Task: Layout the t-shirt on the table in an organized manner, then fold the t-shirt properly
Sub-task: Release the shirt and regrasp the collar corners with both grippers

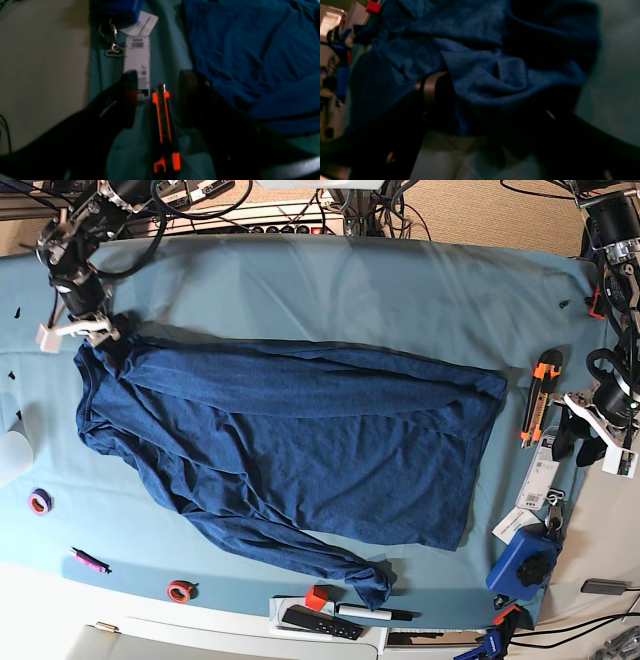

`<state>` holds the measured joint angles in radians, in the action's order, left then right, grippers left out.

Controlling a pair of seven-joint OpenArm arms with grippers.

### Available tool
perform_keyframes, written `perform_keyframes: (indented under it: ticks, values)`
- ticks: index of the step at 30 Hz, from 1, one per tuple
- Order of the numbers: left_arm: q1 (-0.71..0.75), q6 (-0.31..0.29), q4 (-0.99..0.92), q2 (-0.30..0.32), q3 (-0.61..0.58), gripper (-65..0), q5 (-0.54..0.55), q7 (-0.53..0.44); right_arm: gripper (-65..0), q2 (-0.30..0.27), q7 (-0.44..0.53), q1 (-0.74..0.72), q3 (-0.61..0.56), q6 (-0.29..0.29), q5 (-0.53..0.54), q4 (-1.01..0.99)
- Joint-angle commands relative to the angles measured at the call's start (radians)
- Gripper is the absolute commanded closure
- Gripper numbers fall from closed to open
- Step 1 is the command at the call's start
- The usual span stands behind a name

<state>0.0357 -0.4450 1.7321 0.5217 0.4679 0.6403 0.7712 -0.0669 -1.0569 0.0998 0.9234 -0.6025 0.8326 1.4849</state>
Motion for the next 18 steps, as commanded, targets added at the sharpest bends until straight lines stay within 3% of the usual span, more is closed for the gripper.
perform_keyframes:
  ticks: [1,10,11,12,15,18]
  values:
    - [-0.013,0.0,0.015,0.022,0.008,-27.5,0.011,-0.007,-37.6,-0.016,0.015,-0.003,-0.005,-0.002,-0.008,0.012]
    - [0.023,0.0,0.015,0.021,0.008,-27.5,0.045,0.018,-37.4,-0.016,0.044,-0.003,0.019,0.0,-0.045,0.012]
    - [0.037,-0.001,0.015,0.021,0.008,-27.5,0.062,0.018,-35.0,-0.016,0.044,-0.003,0.024,0.0,-0.051,0.012]
    - [0.051,0.0,0.015,0.021,0.006,-27.5,0.078,0.019,-28.1,-0.016,0.043,-0.003,0.029,-0.002,-0.06,0.012]
    - [0.095,0.0,0.015,0.019,0.005,-27.5,0.128,0.019,0.0,-0.016,0.041,-0.003,0.041,-0.004,-0.066,0.012]
    - [0.12,0.001,0.014,0.001,0.005,-30.8,0.145,0.017,0.0,-0.016,0.045,-0.003,0.04,-0.004,-0.066,0.012]
